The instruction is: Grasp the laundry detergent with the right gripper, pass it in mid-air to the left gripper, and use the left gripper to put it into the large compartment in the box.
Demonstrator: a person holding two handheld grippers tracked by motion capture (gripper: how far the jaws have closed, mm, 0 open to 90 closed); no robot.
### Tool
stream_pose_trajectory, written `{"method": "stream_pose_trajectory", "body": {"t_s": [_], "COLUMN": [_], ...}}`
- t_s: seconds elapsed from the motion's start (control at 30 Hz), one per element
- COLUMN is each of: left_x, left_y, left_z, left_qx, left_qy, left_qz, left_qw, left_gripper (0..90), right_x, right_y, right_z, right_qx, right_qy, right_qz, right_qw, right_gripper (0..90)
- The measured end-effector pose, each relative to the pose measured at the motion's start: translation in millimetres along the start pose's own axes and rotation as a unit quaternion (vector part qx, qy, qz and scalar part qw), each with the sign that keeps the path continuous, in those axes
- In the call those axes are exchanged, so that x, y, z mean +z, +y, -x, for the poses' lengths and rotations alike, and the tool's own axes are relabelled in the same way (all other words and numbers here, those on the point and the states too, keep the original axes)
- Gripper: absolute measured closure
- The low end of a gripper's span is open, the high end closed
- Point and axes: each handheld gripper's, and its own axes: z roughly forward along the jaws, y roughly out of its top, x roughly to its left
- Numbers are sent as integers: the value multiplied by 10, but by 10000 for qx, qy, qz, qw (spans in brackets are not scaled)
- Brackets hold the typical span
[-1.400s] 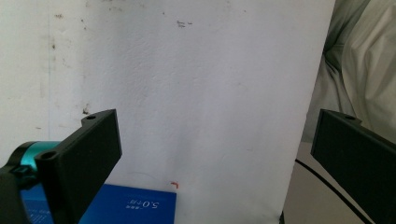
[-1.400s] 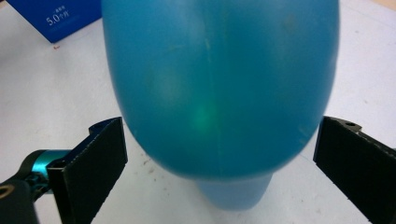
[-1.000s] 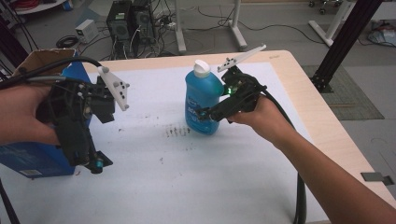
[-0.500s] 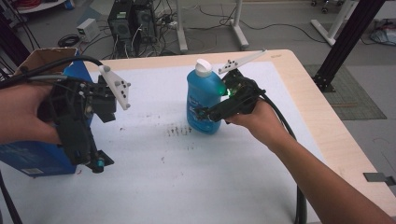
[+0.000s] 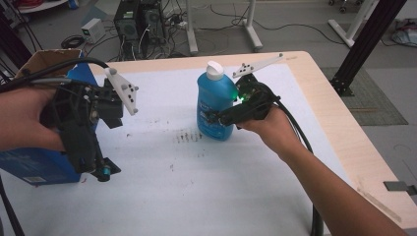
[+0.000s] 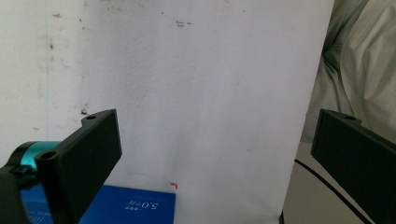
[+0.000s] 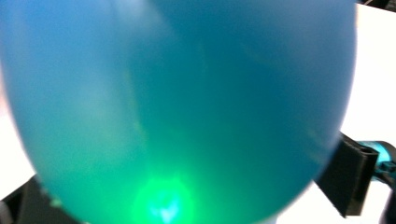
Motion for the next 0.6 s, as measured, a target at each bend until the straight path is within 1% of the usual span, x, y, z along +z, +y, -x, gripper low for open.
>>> {"method": "stream_pose_trajectory", "body": {"t_s": [0.03,0.13,0.2,0.23,0.4,0.47,0.6], "left_x": [0,0,-2,-3,-4,0,4], "left_y": [-3,-11,-13,-14,-14,-13,-16], "left_z": [2,-2,-5,-6,-10,-10,-11], "left_qx": [-31,-39,-22,-23,-19,-19,-20], "left_qy": [-8,-4,-5,-8,-4,-1,-5], "left_qz": [12,24,9,10,6,19,29], "left_qw": [10000,10000,10000,10000,10000,10000,10000], "left_gripper": [17,17,17,17,17,17,17], "right_x": [8,23,26,29,50,56,70], "right_y": [-4,-16,-28,-33,-38,-38,-45], "right_z": [2,8,16,16,17,15,11], "right_qx": [-2,31,-5,-14,-8,-8,-86], "right_qy": [-2,-14,38,71,64,47,43], "right_qz": [10,17,56,66,78,99,117], "right_qw": [10000,10000,10000,10000,9999,9999,9999], "right_gripper": [172,176,247,249,250,265,313]}}
